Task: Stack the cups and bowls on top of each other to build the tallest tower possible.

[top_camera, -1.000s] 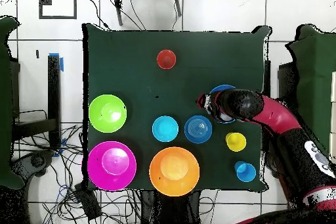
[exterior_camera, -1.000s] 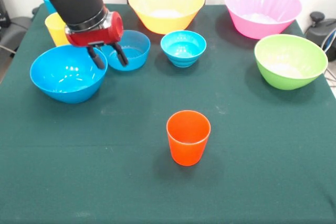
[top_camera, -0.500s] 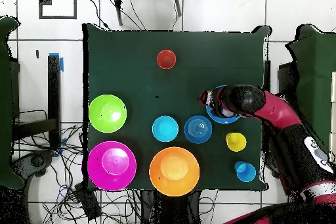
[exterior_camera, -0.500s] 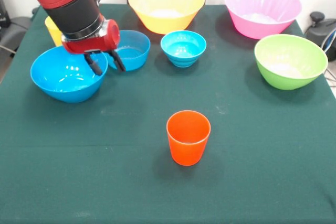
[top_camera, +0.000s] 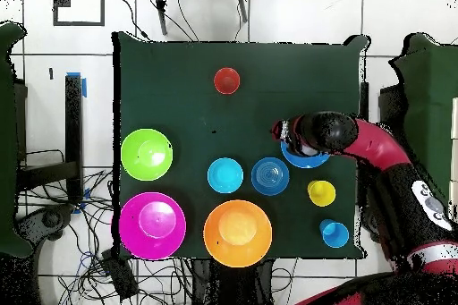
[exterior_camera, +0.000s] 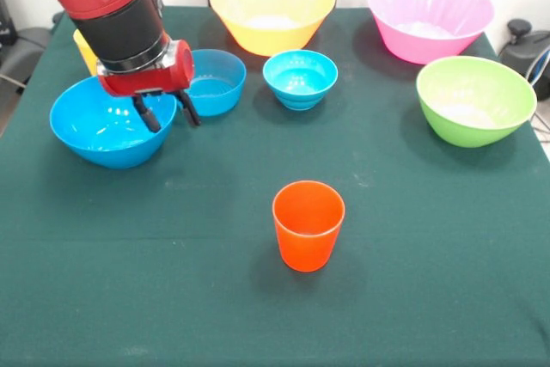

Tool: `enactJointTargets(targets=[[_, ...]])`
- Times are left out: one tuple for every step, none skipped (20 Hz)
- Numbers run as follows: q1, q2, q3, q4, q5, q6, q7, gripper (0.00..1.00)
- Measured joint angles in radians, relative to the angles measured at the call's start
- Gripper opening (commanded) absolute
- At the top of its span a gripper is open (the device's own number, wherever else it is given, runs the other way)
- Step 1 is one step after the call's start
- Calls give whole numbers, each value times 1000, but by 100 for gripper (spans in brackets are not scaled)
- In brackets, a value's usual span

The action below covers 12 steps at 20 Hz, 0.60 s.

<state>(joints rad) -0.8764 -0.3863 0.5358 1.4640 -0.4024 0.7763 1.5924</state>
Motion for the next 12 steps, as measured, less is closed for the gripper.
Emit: enactJointTargets(targets=[[1, 0, 1, -1, -2, 0, 0, 100], [2, 0, 3, -2, -5, 0, 0, 100], [4, 0, 8, -4, -12, 0, 0, 100], [5, 0, 15, -7, -24, 0, 0, 0], [5, 0, 16, -7, -25, 0, 0, 0], [5, 0, 17, -7, -26, 0, 0, 0], [5, 0, 17, -7, -27, 0, 0, 0], [5, -1, 20, -8, -31, 0, 0, 0], [5, -1, 22, -8, -34, 0, 0, 0], [5, -2, 24, -8, -38, 0, 0, 0], [5, -3, 26, -8, -44, 0, 0, 0], [5, -3, 27, -8, -45, 0, 0, 0]])
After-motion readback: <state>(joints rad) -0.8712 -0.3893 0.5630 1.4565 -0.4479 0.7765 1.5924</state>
